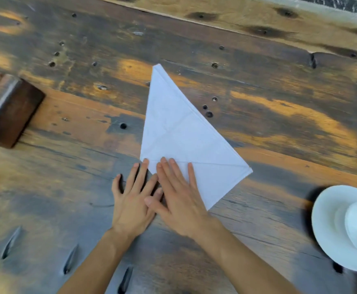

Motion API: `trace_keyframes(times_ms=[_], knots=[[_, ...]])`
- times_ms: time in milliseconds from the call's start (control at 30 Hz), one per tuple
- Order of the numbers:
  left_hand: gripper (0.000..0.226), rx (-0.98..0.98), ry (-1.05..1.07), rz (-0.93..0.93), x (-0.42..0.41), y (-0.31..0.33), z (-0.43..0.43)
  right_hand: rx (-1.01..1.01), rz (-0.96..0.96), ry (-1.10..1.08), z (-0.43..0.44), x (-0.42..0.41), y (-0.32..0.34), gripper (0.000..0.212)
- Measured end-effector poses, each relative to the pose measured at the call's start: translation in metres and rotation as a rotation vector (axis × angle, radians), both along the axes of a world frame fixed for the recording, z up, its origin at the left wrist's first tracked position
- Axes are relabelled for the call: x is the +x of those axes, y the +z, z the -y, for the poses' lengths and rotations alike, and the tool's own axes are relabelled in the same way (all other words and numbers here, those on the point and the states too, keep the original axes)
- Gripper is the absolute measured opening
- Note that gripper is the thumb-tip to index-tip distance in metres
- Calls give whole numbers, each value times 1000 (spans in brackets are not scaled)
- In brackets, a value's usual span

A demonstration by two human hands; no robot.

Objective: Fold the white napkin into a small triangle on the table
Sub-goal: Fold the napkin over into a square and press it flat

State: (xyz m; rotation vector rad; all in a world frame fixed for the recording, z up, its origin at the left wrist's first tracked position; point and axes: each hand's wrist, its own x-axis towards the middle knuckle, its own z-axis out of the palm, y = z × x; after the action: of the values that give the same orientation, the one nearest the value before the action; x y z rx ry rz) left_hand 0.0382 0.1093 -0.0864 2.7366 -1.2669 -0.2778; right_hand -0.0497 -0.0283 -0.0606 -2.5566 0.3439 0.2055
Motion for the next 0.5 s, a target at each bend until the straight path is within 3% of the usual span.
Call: trace_keyframes(times_ms=[200,500], knots=[[83,56,23,55,4,-7,-1,-53,-29,-58,-27,38,-6,86],[101,145,-10,91,5,-10,-2,-138,-26,-94,-35,41,-15,87]])
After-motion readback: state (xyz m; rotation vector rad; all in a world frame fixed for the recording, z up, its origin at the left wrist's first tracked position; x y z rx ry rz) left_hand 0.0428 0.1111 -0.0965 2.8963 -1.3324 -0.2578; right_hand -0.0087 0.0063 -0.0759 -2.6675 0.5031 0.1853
